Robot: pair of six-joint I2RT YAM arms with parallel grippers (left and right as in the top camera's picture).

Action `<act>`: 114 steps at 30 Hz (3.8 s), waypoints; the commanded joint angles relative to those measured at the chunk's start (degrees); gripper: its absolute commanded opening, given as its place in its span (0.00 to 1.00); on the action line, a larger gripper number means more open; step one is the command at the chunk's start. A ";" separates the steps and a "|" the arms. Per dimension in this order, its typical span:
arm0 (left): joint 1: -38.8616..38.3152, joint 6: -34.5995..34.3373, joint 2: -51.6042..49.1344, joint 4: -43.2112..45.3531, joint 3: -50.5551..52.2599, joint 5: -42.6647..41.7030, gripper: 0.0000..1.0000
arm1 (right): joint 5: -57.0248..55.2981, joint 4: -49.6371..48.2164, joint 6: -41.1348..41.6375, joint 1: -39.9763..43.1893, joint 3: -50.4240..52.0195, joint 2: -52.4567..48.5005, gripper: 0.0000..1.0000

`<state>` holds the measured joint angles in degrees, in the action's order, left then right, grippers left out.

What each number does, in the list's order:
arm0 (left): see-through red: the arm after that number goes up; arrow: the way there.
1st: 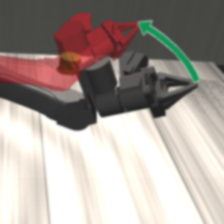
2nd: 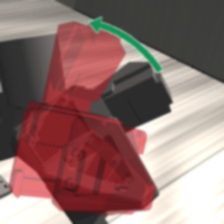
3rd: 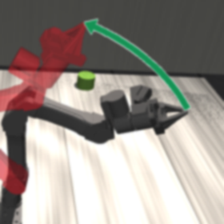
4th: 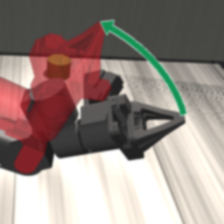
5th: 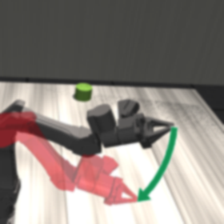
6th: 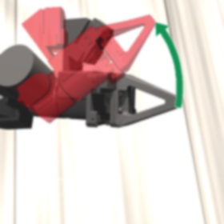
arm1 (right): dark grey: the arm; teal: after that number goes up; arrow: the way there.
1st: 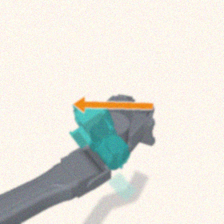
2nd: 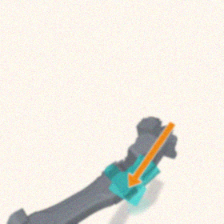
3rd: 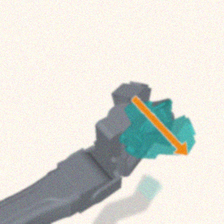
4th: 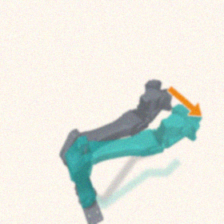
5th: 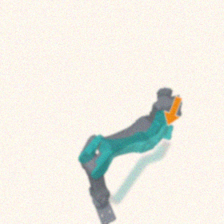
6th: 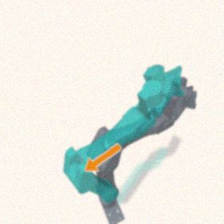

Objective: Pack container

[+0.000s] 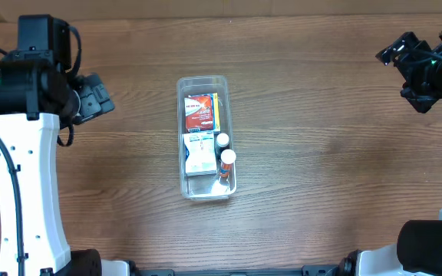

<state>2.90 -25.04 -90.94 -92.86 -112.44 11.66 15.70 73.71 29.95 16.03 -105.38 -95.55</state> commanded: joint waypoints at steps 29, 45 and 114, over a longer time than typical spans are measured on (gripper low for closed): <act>-0.28 23.34 64.96 56.74 73.92 -17.55 1.00 | 0.26 -0.13 -0.11 -0.11 -0.33 0.13 1.00; -0.28 22.93 90.79 64.85 104.56 -18.34 1.00 | 0.26 -0.13 -0.11 -0.11 -0.33 0.13 1.00; -0.28 22.93 90.68 64.78 104.56 -18.34 1.00 | -6.60 -44.30 -14.60 -8.81 97.18 95.38 1.00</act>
<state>2.98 -2.76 -0.69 -28.05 -7.99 -6.26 8.78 29.65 15.97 7.44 -8.75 -0.84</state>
